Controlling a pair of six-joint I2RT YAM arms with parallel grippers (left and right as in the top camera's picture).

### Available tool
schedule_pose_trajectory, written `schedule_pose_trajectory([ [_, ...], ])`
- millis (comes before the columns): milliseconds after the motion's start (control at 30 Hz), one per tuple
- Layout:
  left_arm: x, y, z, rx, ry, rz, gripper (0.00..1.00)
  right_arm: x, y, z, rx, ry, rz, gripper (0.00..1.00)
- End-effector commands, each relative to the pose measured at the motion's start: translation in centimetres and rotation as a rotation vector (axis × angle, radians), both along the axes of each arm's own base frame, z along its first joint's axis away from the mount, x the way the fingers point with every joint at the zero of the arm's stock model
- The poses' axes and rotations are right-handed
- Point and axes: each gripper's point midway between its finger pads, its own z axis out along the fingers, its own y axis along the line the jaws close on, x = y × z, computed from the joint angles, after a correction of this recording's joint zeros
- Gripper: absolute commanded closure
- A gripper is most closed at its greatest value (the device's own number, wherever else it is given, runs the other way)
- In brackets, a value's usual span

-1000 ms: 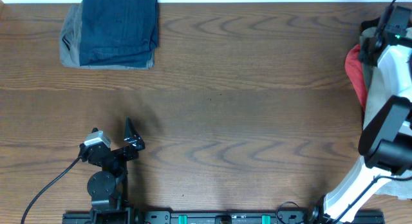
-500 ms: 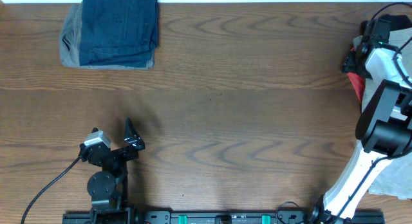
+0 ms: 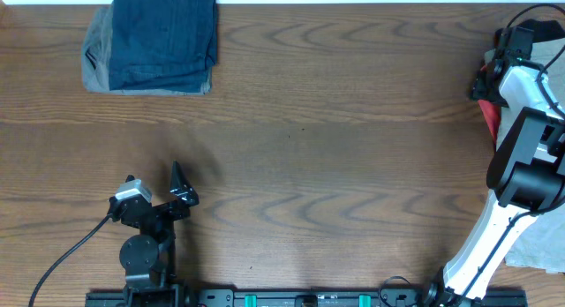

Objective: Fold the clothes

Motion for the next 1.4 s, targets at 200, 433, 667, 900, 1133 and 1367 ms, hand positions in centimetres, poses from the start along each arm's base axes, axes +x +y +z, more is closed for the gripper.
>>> schedule_pose_trajectory([
  [200, -0.1, 0.3, -1.7, 0.011, 0.053, 0.012, 0.02, 0.9, 0.7, 4.6, 0.099, -0.123, 0.054, 0.22],
  [433, -0.1, 0.3, -1.7, 0.011, 0.053, 0.012, 0.02, -0.6, -1.1, 5.4, -0.032, -0.028, 0.073, 0.20],
  [667, -0.1, 0.3, -1.7, 0.011, 0.053, 0.012, 0.02, -1.0, -0.8, 3.9, -0.010, 0.023, 0.117, 0.21],
  [900, -0.1, 0.3, -1.7, 0.011, 0.053, 0.012, 0.02, -1.8, -1.3, 1.4, -0.006, 0.083, 0.101, 0.20],
  [1133, -0.1, 0.3, -1.8, 0.011, 0.054, 0.012, 0.02, -2.1, -1.8, 1.3, -0.035, 0.114, 0.111, 0.20],
  [1367, -0.1, 0.3, -1.8, 0.011, 0.054, 0.012, 0.02, -3.3, -3.9, 1.2, -0.085, 0.147, 0.058, 0.20],
])
